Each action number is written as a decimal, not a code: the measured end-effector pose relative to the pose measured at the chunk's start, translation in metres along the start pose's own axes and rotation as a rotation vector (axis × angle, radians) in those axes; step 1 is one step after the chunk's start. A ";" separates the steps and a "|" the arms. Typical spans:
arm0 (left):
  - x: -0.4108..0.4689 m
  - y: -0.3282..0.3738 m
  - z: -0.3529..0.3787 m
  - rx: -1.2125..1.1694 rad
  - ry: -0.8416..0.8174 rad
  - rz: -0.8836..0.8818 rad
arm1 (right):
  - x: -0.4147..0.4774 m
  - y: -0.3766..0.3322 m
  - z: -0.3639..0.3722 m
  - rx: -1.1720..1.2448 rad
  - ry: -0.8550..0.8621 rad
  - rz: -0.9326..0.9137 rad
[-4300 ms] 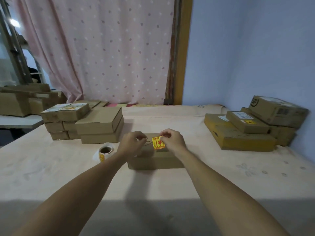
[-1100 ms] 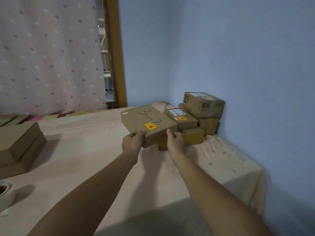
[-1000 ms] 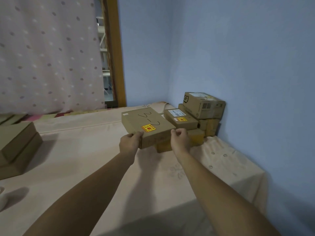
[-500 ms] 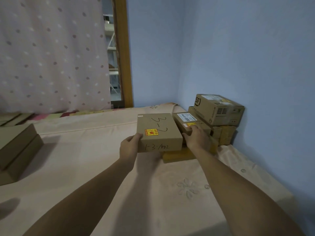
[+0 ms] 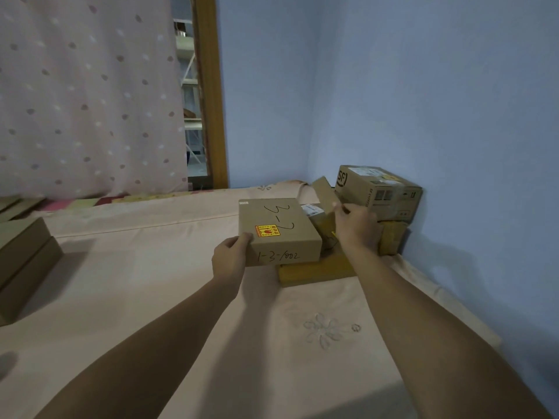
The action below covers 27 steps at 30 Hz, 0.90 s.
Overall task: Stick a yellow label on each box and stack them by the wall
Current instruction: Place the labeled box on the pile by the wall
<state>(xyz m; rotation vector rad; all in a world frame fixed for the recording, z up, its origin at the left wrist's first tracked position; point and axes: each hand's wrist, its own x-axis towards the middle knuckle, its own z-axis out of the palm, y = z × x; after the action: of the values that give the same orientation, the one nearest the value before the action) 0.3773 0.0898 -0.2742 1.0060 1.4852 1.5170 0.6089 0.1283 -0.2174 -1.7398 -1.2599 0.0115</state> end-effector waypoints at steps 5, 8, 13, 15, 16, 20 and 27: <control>-0.012 0.007 0.028 0.094 -0.023 0.010 | -0.010 -0.015 -0.007 -0.031 -0.026 -0.197; -0.017 0.012 0.045 0.201 -0.071 0.036 | -0.022 -0.019 -0.006 -0.138 -0.082 -0.366; -0.014 0.017 0.070 0.327 -0.078 0.030 | -0.031 -0.019 -0.003 -0.254 -0.094 -0.514; -0.011 0.021 0.076 0.368 -0.090 0.045 | -0.028 -0.019 0.000 -0.240 -0.118 -0.495; -0.011 0.023 0.078 0.378 -0.097 0.056 | -0.026 -0.019 0.000 -0.224 -0.147 -0.493; -0.006 0.025 0.095 0.435 -0.111 0.090 | -0.029 -0.014 -0.002 -0.225 -0.190 -0.510; -0.003 0.026 0.114 0.377 -0.254 0.101 | -0.023 0.004 0.006 -0.254 -0.249 -0.432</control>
<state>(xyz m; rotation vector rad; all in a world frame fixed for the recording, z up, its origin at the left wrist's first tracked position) 0.4838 0.1307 -0.2474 1.4559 1.5843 1.1434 0.5983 0.1151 -0.2343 -1.6762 -1.8697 -0.1955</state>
